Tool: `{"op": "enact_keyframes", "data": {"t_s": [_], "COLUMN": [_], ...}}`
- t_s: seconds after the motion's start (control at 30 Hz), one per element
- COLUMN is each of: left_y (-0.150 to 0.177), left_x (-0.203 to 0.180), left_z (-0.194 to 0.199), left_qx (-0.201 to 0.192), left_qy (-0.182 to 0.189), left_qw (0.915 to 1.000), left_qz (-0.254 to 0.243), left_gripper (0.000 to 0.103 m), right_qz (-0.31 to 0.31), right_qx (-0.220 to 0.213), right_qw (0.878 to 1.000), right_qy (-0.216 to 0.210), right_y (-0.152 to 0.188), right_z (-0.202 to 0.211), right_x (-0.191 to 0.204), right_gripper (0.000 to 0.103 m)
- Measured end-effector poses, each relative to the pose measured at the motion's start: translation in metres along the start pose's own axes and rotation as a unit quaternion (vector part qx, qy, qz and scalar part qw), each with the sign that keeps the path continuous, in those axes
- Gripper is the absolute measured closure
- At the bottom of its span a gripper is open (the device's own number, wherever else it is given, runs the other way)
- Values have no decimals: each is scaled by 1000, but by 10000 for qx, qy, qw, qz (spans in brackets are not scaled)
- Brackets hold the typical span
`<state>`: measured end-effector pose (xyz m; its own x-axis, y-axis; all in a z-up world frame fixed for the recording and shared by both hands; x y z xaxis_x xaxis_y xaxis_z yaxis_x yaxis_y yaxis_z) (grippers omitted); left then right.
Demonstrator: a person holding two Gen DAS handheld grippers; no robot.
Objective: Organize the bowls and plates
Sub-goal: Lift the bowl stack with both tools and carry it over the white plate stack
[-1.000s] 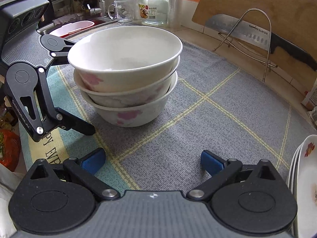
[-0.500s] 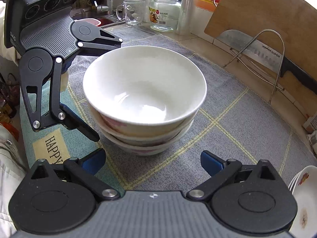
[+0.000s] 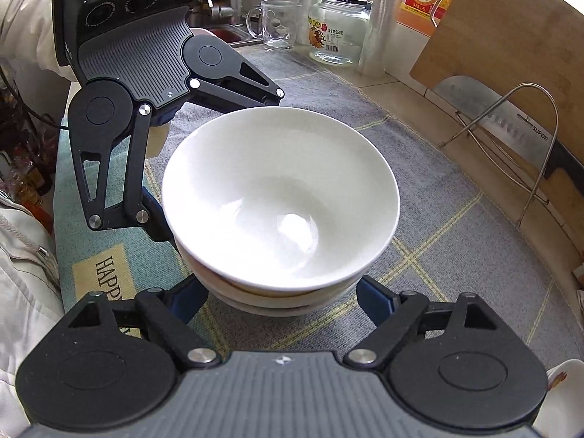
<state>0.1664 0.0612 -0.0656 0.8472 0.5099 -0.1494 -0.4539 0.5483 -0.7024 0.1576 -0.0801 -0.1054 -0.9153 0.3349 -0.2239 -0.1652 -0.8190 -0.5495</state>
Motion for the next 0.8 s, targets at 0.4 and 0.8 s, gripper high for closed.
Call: {"op": "enact_keyframes", "data": {"t_s": [0.4, 0.8], "left_y": [-4, -4], "left_x": [5, 10], "left_z": [-2, -3], "left_qx": [77, 129], "left_qy": [268, 451], "left_qw": [9996, 9989], "left_qz": [-59, -82], "left_gripper": [17, 17], "right_qz": [-26, -87], "right_qx": [-31, -3], "right_qw": [9998, 9996], "right_qy": [-199, -266], "right_y": [-2, -3], "right_z": [-2, -4], "right_x": [-4, -6], "right_gripper": [16, 15]}}
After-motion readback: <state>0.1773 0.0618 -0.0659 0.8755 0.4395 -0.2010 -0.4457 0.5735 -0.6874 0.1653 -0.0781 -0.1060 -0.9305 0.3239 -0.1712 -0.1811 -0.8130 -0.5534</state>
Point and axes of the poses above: each gripper's, at about its wrist camera, not at the fingertips, and z roughly against the way its jaws point, x to its left, y to its underside, the point moved 1 cm from there along -z, roughly the way its jaws point, and after that the axes turned 15 degrees about z, right-handed, at the moved point
